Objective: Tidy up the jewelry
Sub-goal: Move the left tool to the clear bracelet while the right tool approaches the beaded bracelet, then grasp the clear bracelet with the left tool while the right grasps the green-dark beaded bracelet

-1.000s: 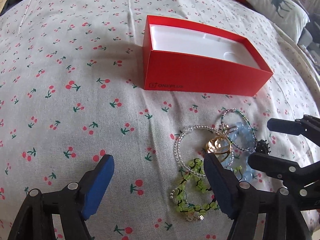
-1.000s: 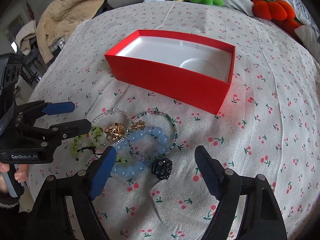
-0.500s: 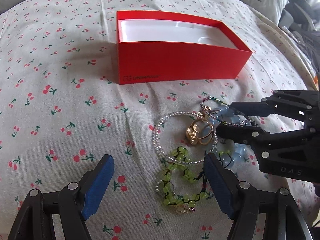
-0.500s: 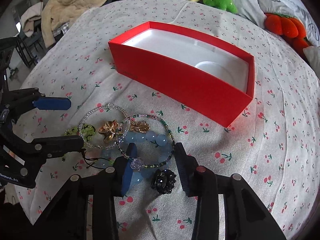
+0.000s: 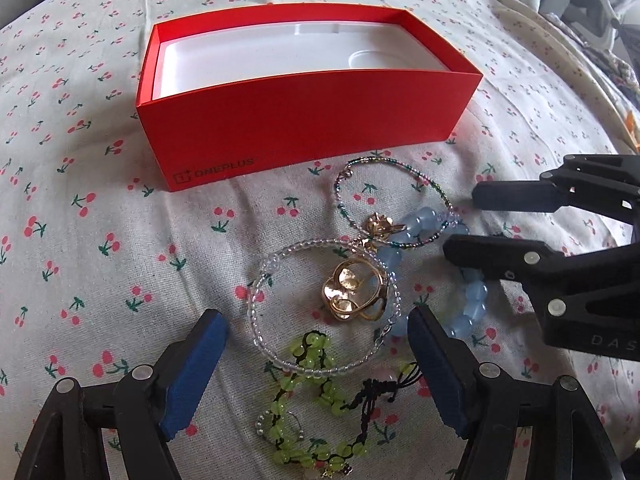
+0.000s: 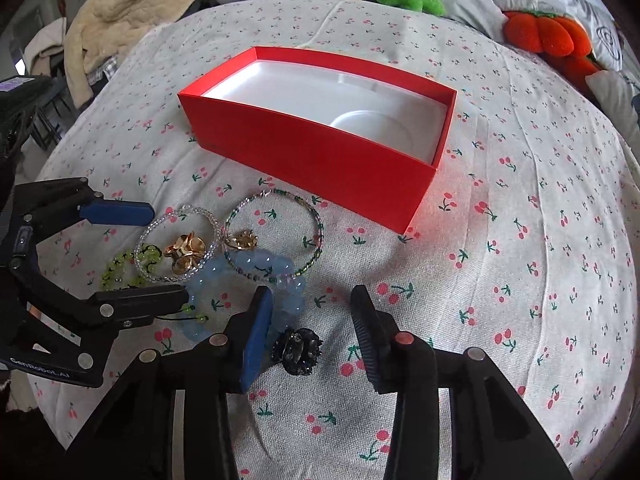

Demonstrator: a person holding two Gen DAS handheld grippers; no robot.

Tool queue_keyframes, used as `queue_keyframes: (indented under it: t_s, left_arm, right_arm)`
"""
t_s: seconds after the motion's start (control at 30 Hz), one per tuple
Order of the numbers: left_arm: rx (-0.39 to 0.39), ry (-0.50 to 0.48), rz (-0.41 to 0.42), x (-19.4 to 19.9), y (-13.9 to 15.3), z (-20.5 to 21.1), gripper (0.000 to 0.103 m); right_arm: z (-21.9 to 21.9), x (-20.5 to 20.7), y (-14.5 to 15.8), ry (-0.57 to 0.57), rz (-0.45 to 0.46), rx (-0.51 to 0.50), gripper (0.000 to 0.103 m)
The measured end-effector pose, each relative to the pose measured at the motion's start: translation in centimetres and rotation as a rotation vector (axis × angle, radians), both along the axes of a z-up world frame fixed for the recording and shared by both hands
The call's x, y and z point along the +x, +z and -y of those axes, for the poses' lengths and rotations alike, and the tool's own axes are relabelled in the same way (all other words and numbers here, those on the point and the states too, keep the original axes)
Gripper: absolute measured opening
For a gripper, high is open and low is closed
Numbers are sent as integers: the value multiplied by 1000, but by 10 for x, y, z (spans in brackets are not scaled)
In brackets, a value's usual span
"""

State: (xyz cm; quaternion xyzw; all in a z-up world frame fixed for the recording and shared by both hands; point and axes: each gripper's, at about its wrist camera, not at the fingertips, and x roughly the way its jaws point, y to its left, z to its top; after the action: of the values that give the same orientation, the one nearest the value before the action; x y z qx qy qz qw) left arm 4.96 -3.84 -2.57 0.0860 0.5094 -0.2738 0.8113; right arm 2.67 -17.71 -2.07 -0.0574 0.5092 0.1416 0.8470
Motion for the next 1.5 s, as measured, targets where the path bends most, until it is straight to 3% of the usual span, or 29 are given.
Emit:
queue_keyframes:
  t_s: [0.07,0.23,0.43,1.03,1.13,1.27,1.5]
  left_arm:
    - [3,15,-8,1,0,2,78]
    - [28,44,5,1,-2,7,76]
    - [60,77,35,1,-1,6,56]
    - [44,169,61,1,8,-25,54]
    - [39,175,59,0,8,-27,54]
    - [33,185,58,0,8,-29,54]
    - [29,190,64,-3,12,-31,54]
  right_arm:
    - [2,-2,1,0,-5,10,57]
    - [10,-3,2,-20,-21,66,58]
    - [11,3,2,-36,-26,104,58]
    - [-28,24,-5,54,-28,100,64]
    - [-30,23,-6,63,-16,88,61]
    - [-30,20,-4,71,-9,96,44]
    - [-29,15,-1,58,-4,79,43]
